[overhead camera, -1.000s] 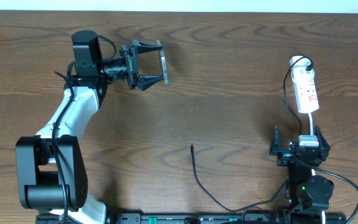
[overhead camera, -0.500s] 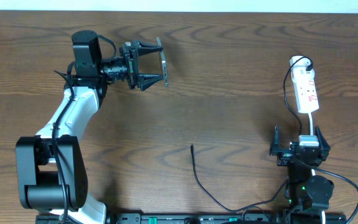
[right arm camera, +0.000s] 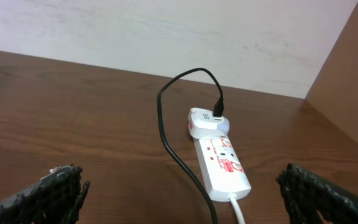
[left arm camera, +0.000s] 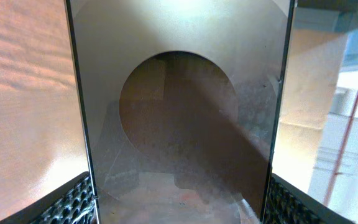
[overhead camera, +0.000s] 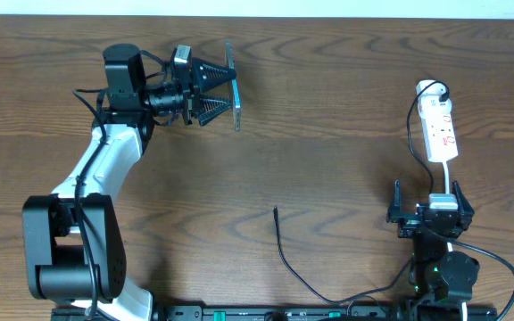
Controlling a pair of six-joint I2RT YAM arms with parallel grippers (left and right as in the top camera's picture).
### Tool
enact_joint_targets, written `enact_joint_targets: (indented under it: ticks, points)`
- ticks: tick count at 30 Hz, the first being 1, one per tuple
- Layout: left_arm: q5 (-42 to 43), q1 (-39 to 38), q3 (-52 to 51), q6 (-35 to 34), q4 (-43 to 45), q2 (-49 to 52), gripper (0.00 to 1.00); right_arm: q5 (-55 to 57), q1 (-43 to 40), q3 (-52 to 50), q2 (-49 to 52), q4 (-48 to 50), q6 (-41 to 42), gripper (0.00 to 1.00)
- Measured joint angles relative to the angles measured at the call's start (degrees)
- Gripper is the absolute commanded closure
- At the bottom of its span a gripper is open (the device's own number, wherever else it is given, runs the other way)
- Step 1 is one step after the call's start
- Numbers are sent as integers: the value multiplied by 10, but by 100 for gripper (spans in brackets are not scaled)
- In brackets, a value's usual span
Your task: Plug charger to phone and switch on socket
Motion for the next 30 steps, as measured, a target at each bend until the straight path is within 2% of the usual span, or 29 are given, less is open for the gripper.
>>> enact_joint_targets:
  ticks: [7,15,30]
  points:
    - [-23,0,0,86,-11,0,93,0,0,0,0,0,0,1]
    - [-85,2,-1,152,-103,0,93,0,0,0,0,0,0,1]
    - [-174,2,-1,168,-148,0,93,7,0,0,0,0,-27,1]
